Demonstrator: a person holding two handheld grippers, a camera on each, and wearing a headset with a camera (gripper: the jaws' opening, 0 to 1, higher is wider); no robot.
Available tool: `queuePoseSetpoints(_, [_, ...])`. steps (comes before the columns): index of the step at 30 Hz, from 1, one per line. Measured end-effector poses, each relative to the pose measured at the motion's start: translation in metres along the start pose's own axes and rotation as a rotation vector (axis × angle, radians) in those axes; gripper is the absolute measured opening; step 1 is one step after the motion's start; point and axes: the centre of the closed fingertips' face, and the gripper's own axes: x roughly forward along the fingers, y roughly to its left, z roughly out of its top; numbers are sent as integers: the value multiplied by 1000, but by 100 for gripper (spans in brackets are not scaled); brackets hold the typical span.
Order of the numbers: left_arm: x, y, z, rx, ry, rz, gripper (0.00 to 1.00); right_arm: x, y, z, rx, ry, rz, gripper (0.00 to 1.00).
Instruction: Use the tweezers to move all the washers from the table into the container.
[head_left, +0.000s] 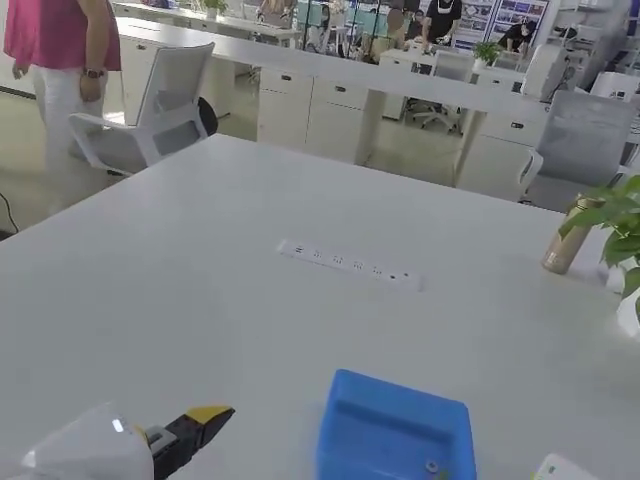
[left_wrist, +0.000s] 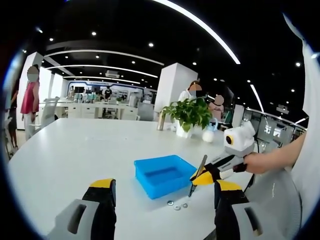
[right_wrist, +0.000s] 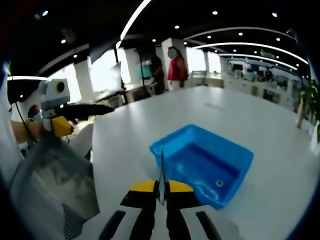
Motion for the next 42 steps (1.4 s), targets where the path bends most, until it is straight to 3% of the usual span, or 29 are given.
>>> queuePoseSetpoints(4, [-1, 0, 1, -2, -4, 0, 82, -8, -5, 23, 21, -54, 21, 3])
queuePoseSetpoints(6, [0, 0, 0, -1, -2, -1, 82, -12, -3, 43, 53, -104, 44, 3])
queuePoseSetpoints(10, [0, 0, 0, 3, 2, -1, 81, -16, -10, 72, 47, -153, 41, 3])
queuePoseSetpoints(15, [-1, 2, 0, -1, 0, 5, 81, -11, -30, 89, 44, -176, 18, 3])
queuePoseSetpoints(24, [-1, 2, -1, 2, 4, 8, 80, 4, -53, 79, 71, -100, -53, 3])
queuePoseSetpoints(33, [0, 1, -3, 8, 15, 3, 79, 20, -83, 49, 126, -1, -105, 3])
queuePoseSetpoints(42, [0, 1, -4, 8, 23, 1, 79, 33, -83, 32, 127, 59, -105, 3])
